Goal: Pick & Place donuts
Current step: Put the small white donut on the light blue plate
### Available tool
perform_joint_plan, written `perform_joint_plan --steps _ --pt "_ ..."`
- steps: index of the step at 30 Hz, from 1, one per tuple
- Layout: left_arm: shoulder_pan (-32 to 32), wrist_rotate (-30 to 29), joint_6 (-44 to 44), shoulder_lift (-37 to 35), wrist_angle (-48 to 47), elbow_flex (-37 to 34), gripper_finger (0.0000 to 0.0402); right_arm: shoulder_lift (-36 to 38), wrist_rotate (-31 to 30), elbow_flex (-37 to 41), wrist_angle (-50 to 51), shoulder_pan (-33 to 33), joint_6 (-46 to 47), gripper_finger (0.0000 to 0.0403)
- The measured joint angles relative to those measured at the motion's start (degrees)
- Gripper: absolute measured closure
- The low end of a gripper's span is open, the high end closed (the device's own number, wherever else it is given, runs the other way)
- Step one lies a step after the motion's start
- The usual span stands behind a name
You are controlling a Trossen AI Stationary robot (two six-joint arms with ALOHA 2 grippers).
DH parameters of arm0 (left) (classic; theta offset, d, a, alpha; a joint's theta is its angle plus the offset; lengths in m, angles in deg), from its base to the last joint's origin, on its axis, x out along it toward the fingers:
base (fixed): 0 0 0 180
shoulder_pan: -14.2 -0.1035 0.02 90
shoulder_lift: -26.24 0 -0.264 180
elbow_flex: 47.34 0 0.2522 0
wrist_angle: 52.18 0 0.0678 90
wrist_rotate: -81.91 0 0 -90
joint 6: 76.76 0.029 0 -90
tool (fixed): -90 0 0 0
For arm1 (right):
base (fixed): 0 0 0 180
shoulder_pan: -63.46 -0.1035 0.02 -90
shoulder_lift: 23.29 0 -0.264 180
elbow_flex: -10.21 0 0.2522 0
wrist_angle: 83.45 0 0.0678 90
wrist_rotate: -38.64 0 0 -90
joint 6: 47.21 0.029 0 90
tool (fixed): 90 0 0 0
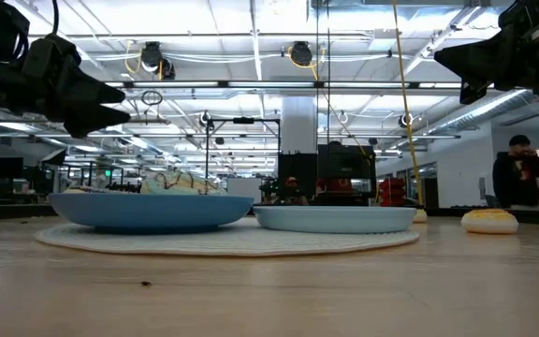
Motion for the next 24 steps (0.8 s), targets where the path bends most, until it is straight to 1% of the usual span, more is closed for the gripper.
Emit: perform_joint_plan --steps 3,4,6,7,8,12,14,15,16,19,20,22,24 --pt "0.0 0.0 0.0 0.0 0.0 0.0 0.0083 0.0 0.0 0.0 0.0 0.0 -0.2 0.0403" --pt "0.0 0.0 0.0 0.0 0.0 0.0 0.0084 0.0 -0.1 0.0 -0.3 0.0 -2.8 0.0403" --pt "0.0 0.0 0.0 0.0 0.0 0.0 0.0087 0.0 -1.2 0.0 -2.0 0.1 -11.7 0.0403" --pt "0.0 0.0 0.0 0.0 0.0 0.0 0.0088 0.0 -1.5 0.0 -3.1 0.1 -14.2 0.0403" --pt "0.0 0.0 0.0 0.0 0.0 0.0 0.0090 0.0 -1.4 0.0 -4.2 0.1 -14.6 0.0403" --pt "0.0 -0.1 0.1 0.0 0.0 0.0 0.0090 0.0 -1.4 0.0 -8.2 -0.1 -6.9 0.0403" --pt "0.0 -0.1 0.1 0.0 0.0 0.0 0.0088 -0.1 -1.6 0.0 -12.5 -0.1 -5.3 0.0403" --pt "0.0 -0.1 0.1 0.0 0.0 0.0 0.0087 -0.1 -1.6 0.0 -15.0 -0.1 -2.9 0.0403" --pt "0.0 -0.1 0.1 0.0 0.0 0.0 0.0085 -0.1 -1.5 0.0 -16.8 -0.1 1.3 0.0403" --pt "0.0 -0.1 0.2 0.0 0.0 0.0 0.0083 -0.2 -1.5 0.0 -20.1 -0.1 18.5 0.0403" --pt "0.0 -0.1 0.1 0.0 0.0 0.0 0.0083 -0.2 -1.5 0.0 -20.7 -0.1 22.5 0.0403" --pt "0.0 -0.1 0.1 0.0 0.0 0.0 0.0084 -0.2 -1.5 0.0 -21.0 -0.1 25.4 0.0403" --pt "0.0 -0.1 0.1 0.0 0.0 0.0 0.0087 -0.2 -1.6 0.0 -21.2 -0.1 24.9 0.0403"
